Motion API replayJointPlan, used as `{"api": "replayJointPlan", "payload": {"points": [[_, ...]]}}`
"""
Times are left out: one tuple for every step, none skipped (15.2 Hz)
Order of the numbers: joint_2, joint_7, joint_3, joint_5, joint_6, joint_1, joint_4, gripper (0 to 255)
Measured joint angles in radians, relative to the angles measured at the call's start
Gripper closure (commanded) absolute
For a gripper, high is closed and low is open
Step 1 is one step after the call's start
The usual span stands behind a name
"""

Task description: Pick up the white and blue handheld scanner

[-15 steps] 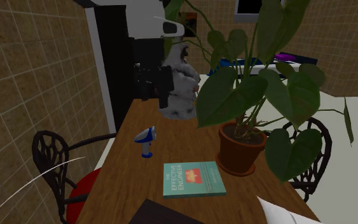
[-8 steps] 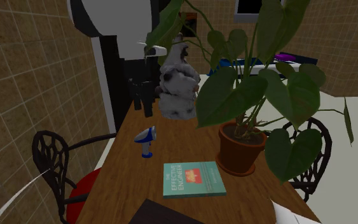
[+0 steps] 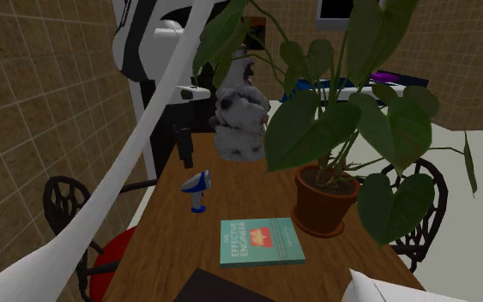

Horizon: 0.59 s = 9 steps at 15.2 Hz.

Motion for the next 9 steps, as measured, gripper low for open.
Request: {"api": "replayJointPlan", "payload": {"points": [[0.045,0.027,-0.019,-0.017,-0.017,0.026,0.051,0],[0.09,0.054,-0.037,-0.033,-0.027,0.053,0.095,0],[0.139,0.075,-0.056,-0.047,-0.05,0.082,0.158,0],[0.183,0.095,-0.075,-0.058,-0.063,0.106,0.207,0],[0.231,0.117,-0.092,-0.068,-0.08,0.135,0.266,0],[0.279,0.132,-0.11,-0.076,-0.101,0.161,0.33,0],[0.33,0.145,-0.127,-0.082,-0.126,0.189,0.403,0],[0.371,0.157,-0.141,-0.085,-0.142,0.21,0.458,0],[0.394,0.164,-0.148,-0.088,-0.15,0.222,0.486,0]]}}
